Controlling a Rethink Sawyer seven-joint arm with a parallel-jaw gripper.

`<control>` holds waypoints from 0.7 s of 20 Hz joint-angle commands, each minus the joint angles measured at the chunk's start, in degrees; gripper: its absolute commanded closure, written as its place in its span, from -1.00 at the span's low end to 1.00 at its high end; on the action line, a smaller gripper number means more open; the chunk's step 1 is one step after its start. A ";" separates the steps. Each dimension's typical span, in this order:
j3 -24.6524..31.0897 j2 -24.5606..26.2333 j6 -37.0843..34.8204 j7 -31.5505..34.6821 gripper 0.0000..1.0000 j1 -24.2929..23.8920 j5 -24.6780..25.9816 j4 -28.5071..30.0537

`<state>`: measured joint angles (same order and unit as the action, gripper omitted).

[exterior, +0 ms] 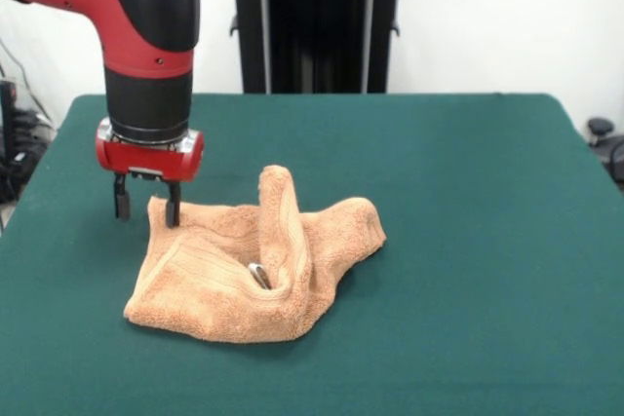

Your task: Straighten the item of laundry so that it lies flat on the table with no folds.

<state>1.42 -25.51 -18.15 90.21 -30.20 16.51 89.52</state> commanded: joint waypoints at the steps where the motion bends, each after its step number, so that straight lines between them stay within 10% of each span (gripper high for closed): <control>1: 4.66 3.27 1.89 4.75 -1.00 2.75 2.27 4.49; 14: 4.87 4.12 1.99 4.57 -1.00 2.73 2.27 3.93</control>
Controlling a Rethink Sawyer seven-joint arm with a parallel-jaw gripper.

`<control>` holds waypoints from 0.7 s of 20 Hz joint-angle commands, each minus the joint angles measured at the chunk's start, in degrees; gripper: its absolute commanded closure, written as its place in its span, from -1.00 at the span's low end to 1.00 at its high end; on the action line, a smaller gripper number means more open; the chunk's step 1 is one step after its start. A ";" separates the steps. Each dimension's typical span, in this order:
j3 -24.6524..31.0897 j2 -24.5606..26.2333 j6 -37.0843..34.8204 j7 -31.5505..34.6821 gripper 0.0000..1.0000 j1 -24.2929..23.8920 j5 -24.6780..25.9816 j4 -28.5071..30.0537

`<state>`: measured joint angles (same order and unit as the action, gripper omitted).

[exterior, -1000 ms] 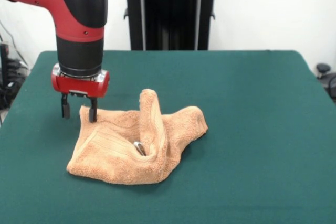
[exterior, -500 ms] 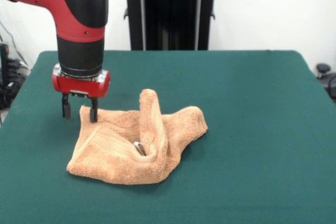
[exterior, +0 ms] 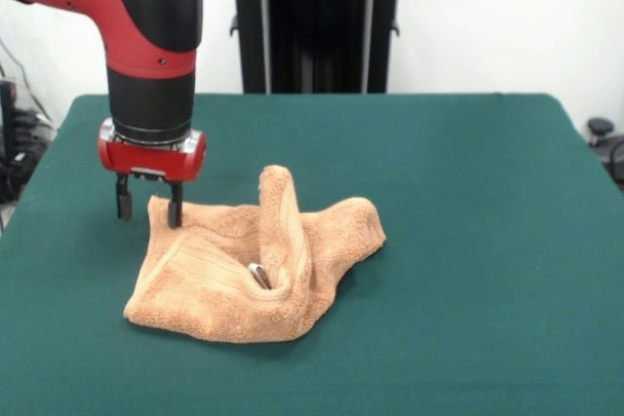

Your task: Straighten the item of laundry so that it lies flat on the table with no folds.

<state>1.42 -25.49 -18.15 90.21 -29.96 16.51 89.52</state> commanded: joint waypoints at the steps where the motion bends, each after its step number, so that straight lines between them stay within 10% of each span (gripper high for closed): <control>1: 4.95 4.15 2.16 4.44 -1.00 2.46 2.40 3.92; 14: 4.68 4.27 3.19 4.72 -1.00 2.91 2.76 3.87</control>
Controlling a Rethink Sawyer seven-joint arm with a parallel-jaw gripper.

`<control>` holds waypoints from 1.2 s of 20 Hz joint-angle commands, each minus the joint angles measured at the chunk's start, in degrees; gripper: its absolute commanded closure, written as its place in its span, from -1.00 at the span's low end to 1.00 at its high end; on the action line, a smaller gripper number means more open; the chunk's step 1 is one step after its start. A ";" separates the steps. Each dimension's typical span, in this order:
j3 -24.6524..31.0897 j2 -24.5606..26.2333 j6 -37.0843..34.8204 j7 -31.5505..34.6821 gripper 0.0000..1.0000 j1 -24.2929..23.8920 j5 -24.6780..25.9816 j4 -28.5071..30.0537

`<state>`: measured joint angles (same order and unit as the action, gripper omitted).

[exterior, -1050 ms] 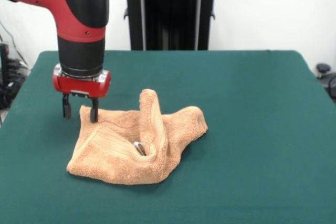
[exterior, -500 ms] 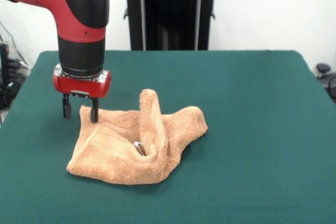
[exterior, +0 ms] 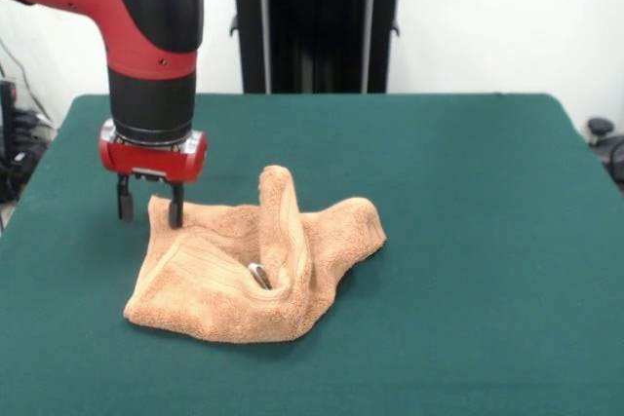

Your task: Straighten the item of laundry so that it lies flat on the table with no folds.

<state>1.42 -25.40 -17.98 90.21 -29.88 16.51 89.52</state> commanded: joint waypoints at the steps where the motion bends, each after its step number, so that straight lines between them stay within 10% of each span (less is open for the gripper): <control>1: 4.40 4.18 3.08 4.97 -1.00 3.05 2.70 3.85; 24: 4.44 4.33 2.83 4.96 -1.00 2.92 2.32 3.61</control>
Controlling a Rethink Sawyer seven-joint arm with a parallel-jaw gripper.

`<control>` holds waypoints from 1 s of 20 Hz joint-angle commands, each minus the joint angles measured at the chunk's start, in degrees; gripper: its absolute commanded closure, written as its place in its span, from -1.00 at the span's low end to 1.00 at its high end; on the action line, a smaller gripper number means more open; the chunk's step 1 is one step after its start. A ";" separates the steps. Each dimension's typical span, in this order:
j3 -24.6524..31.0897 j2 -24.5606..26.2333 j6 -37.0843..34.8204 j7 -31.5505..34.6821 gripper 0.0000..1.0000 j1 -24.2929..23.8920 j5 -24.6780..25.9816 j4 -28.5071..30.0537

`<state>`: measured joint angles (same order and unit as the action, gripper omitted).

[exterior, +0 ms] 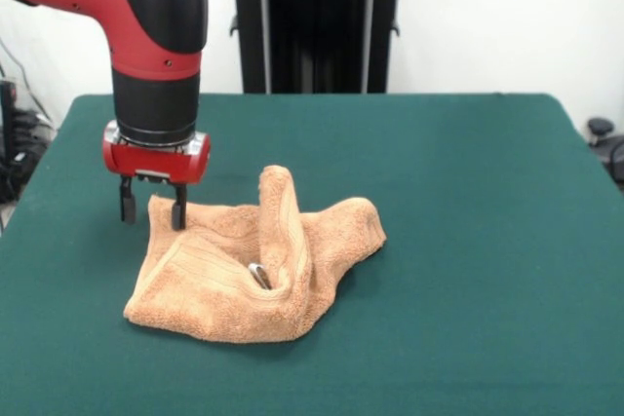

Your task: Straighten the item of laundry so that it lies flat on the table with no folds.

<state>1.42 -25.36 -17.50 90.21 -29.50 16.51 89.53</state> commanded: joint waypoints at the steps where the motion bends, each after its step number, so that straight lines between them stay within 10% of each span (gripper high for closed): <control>1: 4.51 4.28 2.28 4.89 -1.00 2.52 2.32 3.57; 7: 3.84 4.32 1.97 4.87 -1.00 3.12 2.54 2.99; 8: 3.60 4.31 2.20 5.22 1.00 3.31 2.44 2.94; 20: 4.53 4.36 3.55 4.79 1.00 2.35 2.89 3.21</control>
<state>1.42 -25.29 -16.67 90.21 -29.19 16.90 89.53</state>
